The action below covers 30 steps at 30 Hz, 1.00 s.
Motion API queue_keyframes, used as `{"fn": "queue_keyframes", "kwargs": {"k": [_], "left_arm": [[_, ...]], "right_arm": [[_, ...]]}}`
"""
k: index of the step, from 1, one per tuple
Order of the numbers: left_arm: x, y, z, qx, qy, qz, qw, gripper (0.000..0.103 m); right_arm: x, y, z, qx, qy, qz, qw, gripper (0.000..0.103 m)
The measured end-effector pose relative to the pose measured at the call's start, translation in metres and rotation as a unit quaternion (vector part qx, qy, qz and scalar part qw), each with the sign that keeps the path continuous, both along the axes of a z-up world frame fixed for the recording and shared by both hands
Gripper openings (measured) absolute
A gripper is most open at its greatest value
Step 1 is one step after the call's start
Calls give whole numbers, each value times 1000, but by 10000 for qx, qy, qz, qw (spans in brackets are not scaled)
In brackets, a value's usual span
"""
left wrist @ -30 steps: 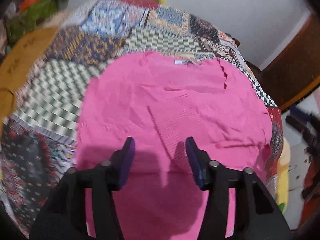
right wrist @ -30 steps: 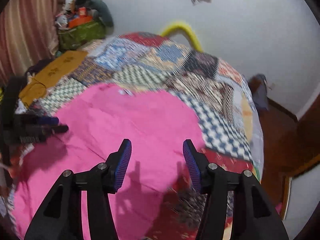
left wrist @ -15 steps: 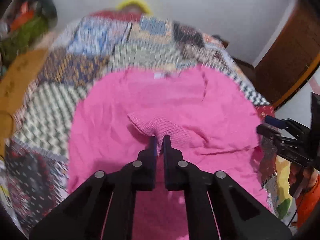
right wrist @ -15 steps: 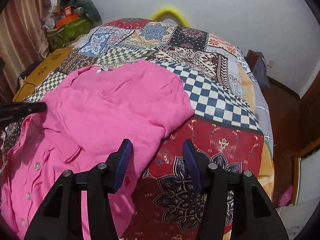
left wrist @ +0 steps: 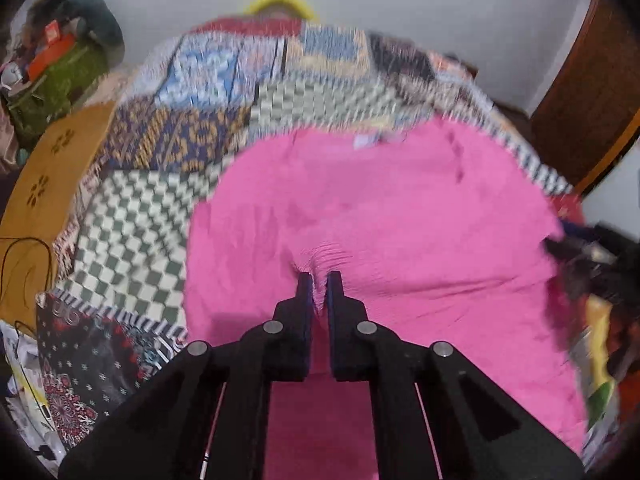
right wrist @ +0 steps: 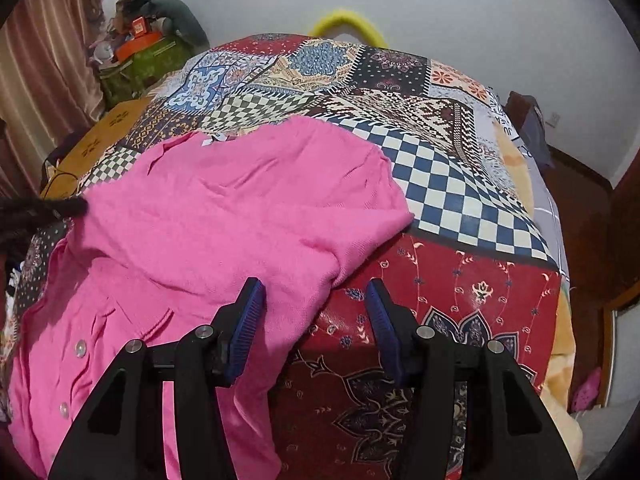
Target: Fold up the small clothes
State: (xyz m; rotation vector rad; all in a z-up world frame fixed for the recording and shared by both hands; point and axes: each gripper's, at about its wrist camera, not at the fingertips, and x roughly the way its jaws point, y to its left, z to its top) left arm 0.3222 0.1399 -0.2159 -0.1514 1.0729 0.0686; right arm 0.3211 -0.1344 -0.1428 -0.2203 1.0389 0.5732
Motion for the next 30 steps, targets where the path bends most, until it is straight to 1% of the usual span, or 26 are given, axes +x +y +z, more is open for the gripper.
{"fn": "queue_keyframes", "kwargs": {"k": [2,3,6,7,8,10,13,15,17,18,20,24,27,29,30], "left_arm": [[-1,0,-10,116,88,6,9999,7],[-1,1,-11,163,52,7,9999,7],[-3,2,-11,177,18,60,9998,12],[-3,2,-11,164,19,91,9998,15],[-4,3,-10,162,17,132,9998,20],[-7,7,-8,229,17,246,9994,28],[-17,12,0,272,6,341,9990,29],[-24,15,7,261,22,369,9990,32],[-36,17,14,273,18,404,9988,46],[-42,16,17,281,-1,398,9988,49],[-56,13,23,262,-21,382,9989,59],[-81,3,29,184,72,323,9993,61],[-97,-3,32,300,97,288,9991,63],[-107,-4,32,379,88,345,9986,68],[-113,-2,31,389,90,409,9984,68]], "right_arm": [[-2,1,6,-36,-12,16,10000,49],[-3,2,9,-2,-39,42,10000,49],[-8,6,16,80,-87,139,9998,50],[-10,7,15,82,-71,174,9998,50],[-12,9,12,67,-37,192,9998,50],[-15,12,3,-40,52,230,9997,50],[-23,11,-3,-213,41,248,9995,49],[-27,7,0,-194,88,236,9995,50],[-33,3,6,-173,86,214,9996,50],[-37,1,11,-151,56,209,9997,50],[-45,-4,22,-107,-7,213,9997,50],[-64,-10,39,-67,-130,207,9997,50],[-80,-15,47,-93,-167,230,9996,50],[-92,-18,49,-116,-186,238,9995,50],[-98,-20,49,-111,-171,246,9995,50]]}}
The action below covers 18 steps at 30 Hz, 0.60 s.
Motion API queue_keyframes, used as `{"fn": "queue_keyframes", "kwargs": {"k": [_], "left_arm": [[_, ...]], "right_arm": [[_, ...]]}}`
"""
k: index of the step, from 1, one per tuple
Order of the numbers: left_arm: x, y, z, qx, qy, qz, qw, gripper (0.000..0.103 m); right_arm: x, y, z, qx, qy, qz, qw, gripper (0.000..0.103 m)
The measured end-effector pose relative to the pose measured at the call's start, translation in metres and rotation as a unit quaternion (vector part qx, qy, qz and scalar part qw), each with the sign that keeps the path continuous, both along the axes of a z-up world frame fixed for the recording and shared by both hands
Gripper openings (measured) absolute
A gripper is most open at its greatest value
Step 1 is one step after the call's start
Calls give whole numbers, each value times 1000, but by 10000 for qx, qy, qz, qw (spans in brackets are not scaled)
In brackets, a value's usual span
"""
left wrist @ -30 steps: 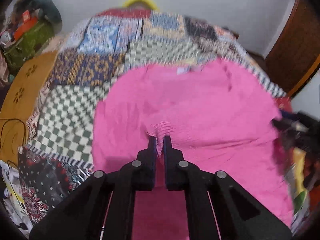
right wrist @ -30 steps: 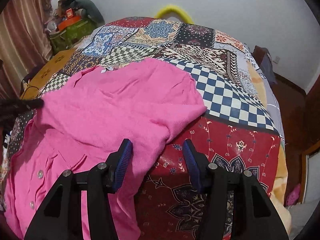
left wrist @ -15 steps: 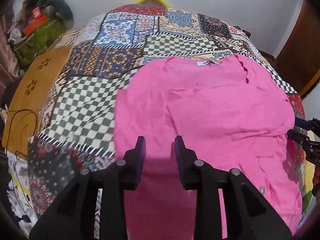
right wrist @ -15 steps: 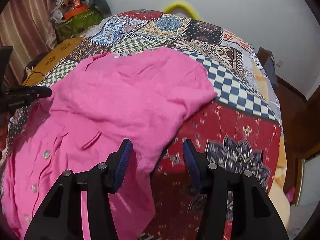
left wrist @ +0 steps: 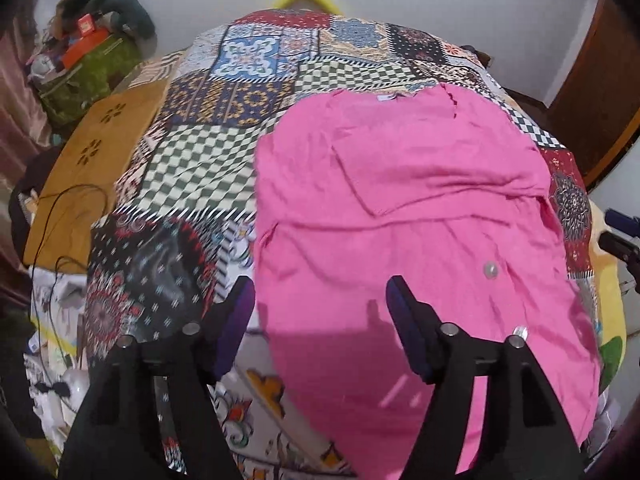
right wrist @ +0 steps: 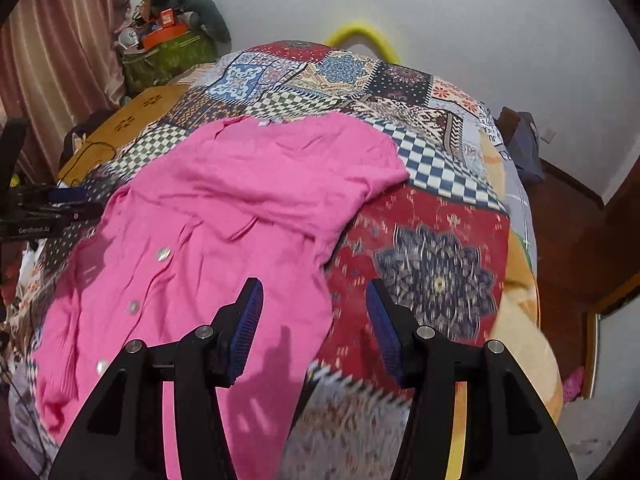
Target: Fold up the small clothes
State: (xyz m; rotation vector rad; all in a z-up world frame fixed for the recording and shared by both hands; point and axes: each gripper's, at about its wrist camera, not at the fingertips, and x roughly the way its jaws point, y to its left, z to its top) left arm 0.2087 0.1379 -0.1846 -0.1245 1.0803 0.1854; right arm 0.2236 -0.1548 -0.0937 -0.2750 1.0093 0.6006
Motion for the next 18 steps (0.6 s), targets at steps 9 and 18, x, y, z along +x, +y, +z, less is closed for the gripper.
{"fn": "queue_keyframes", "kwargs": {"k": [9,18], "left_arm": [[-28,27,-41,-314,527,580,9964,68],[-30,29,-47,-1452,358,469,9876,8]], "right_arm": [[-28,-14,-36,-88,492,-50,9987,50],[-31,-8,-63,429,1105,-93,9929,34]]}}
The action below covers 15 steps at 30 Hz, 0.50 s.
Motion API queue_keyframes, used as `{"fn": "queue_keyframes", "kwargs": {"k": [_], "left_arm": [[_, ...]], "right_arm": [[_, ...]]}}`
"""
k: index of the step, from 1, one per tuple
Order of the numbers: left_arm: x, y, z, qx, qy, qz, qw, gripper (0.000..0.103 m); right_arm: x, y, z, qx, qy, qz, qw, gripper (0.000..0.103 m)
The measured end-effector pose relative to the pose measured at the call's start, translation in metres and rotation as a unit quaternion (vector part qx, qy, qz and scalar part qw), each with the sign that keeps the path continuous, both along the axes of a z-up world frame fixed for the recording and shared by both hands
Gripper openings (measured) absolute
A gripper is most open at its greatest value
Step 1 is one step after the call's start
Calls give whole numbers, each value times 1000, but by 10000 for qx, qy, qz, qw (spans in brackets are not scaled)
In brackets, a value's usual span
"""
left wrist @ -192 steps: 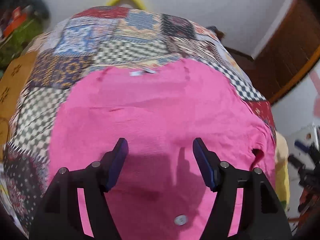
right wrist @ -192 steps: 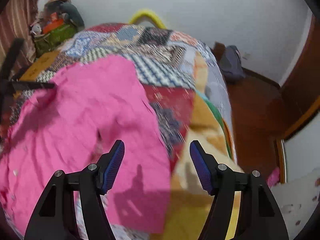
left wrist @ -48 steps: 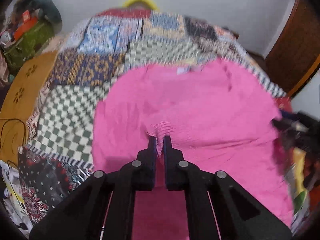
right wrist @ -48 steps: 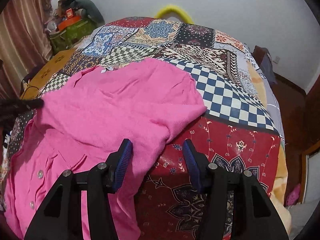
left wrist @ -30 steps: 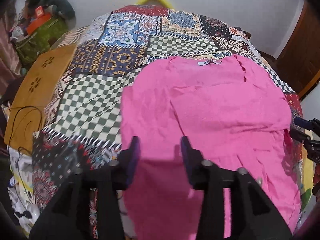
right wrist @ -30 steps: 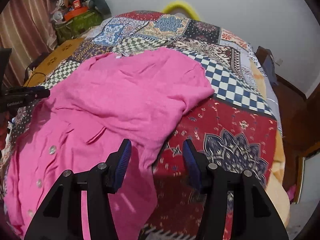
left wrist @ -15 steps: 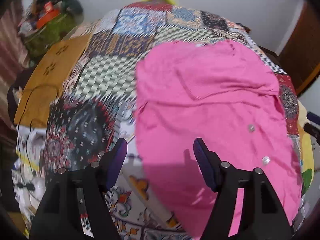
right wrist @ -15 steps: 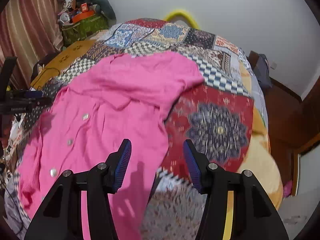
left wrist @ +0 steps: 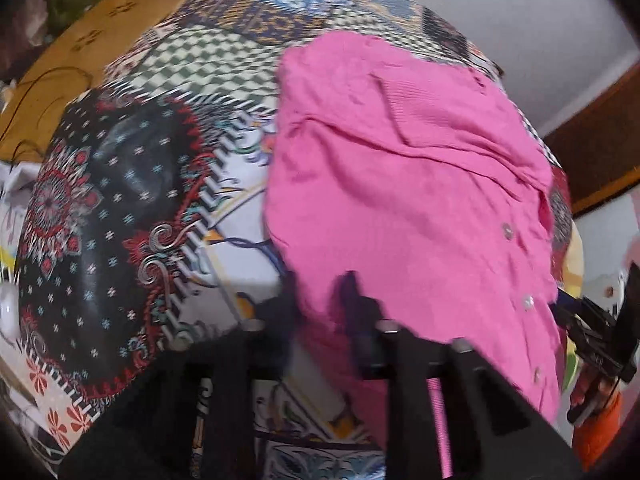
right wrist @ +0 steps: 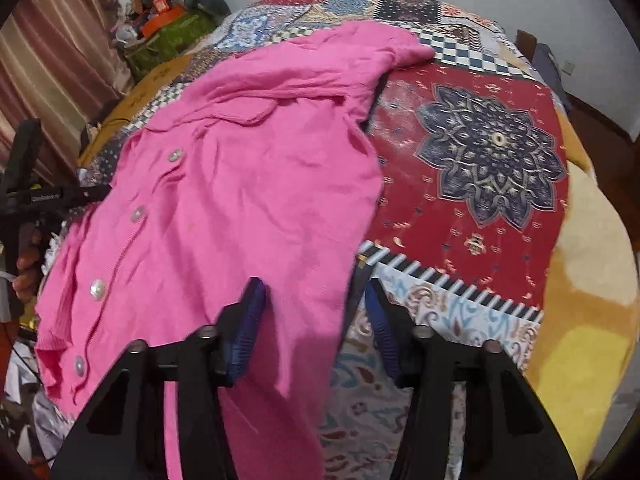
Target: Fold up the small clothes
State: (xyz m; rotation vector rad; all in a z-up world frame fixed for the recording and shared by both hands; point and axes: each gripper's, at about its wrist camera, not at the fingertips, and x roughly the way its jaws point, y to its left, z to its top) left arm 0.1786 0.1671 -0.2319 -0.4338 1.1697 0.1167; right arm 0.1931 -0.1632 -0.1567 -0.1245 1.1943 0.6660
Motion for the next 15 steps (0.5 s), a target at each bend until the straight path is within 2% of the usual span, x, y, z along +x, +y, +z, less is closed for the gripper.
{"fn": "queue_keyframes", "kwargs": {"k": [1,2,4,8,15], "left_arm": [[2,-3,2,44,-6,-66,10000,3],[4,-5,5,115,-20,-86,9999,3],[7,-5,11,254,-127,-89,9996,3],[14,2,34,437,-474,-40,9979,3],[42,18,73,698,-1006,26,9925,3]], "right_arm": [[0,2,0,35,8,32,10000,20],[0,6,2,52,-4,83,10000,6],[0,12,3,62,-10,150,9999,5],[2,18,18,108,-365,237,9990,5],[33,27,53,536,-814,35,9952,4]]}}
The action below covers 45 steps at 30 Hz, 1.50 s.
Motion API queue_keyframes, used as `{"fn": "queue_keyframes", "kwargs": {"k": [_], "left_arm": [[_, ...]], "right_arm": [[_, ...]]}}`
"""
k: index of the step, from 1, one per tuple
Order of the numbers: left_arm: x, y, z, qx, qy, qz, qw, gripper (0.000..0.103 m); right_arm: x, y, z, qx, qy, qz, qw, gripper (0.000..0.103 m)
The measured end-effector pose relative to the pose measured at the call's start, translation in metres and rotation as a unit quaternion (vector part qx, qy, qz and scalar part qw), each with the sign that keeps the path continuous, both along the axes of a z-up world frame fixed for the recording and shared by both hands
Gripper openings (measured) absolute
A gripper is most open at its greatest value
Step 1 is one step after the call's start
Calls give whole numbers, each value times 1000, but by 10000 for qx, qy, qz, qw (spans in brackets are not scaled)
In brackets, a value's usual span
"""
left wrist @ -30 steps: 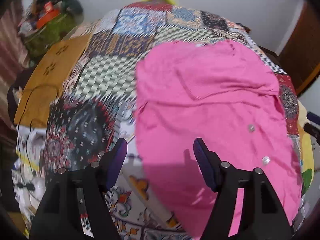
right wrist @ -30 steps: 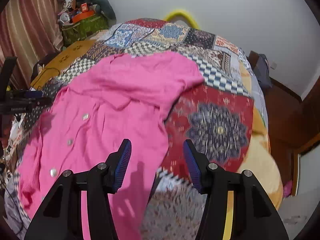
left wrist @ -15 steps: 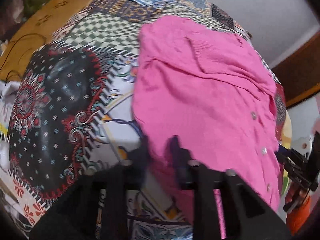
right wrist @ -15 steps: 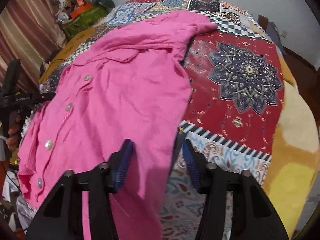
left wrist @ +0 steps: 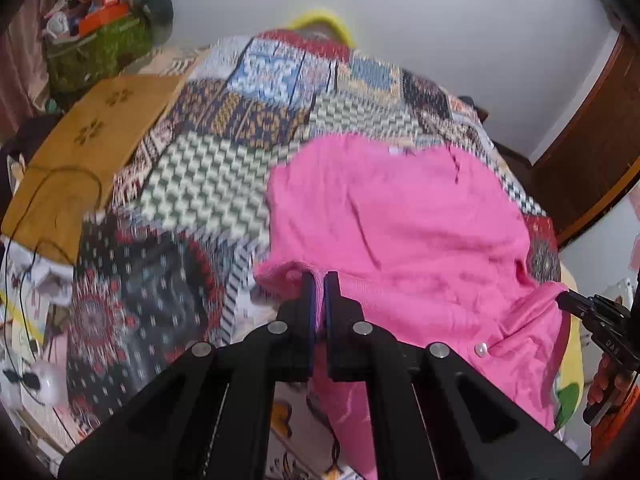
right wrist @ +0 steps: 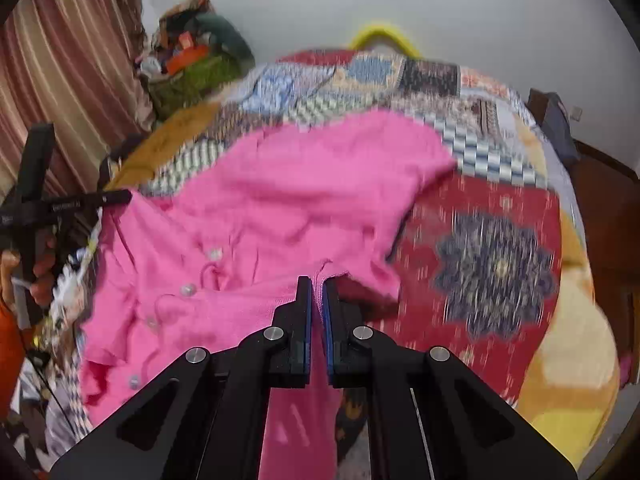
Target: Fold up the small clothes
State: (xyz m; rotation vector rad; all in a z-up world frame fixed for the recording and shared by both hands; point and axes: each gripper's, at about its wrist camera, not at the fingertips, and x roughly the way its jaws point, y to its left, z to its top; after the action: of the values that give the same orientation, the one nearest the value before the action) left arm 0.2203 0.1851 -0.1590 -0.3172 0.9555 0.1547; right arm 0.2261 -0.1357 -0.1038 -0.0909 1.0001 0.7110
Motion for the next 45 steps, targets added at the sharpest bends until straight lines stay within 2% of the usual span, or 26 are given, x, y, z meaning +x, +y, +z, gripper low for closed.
{"fn": "queue_keyframes", "kwargs": {"k": [3,7,8,9,11,12,14,19,23,28,30,32,35,40,42,45], "left_arm": [[18,8,-1,236,33,108,9997,3],[36,7,-21,498,486,120,9975,6],[36,5,-24,466,587,67,9972,15],[34,2,-26,399,609,-7,9973,19],[23,-5,-26,322,528,-133,9980,33],[19,-9,-27,340,520,-187,9979,36],[9,-21,-26,342,550,-376,9972,37],[-14,-54,-25,249,691,-797,9941,37],[-20,-80,-23,37,696,-979,9928,44],[-10,-103,-35,-138,887,-1059,9903,44],[-7,-106,-44,-150,955,-1036,9899,41],[-8,-106,-47,-101,924,-994,9907,10],[-17,-102,-40,-96,754,-1014,9919,7],[-55,-79,-6,105,312,-913,9953,6],[-74,-60,-1,89,299,-755,9967,6],[-99,-36,-10,-3,472,-613,9970,6]], "right_arm": [[13,10,5,-106,-263,-134,9995,5],[28,26,-8,-602,-276,-54,9978,7],[29,27,-11,-734,-244,-23,9970,11],[29,28,-14,-847,-195,10,9962,14],[25,23,-15,-848,-131,36,9963,26],[23,19,-14,-801,-127,32,9967,29],[14,11,-11,-746,-113,37,9971,35],[-12,-6,-6,-795,-88,120,9967,36],[-31,-22,-12,-883,4,119,9960,37],[-48,-41,-28,-849,370,-8,9957,37],[-52,-46,-36,-812,565,-38,9951,37],[-55,-49,-40,-786,663,-70,9947,37],[-57,-51,-41,-619,736,-123,9953,37],[-61,-48,-46,-547,807,-62,9952,37],[-60,-48,-45,-522,831,-74,9951,37],[-60,-51,-45,-509,854,-79,9950,37]]}}
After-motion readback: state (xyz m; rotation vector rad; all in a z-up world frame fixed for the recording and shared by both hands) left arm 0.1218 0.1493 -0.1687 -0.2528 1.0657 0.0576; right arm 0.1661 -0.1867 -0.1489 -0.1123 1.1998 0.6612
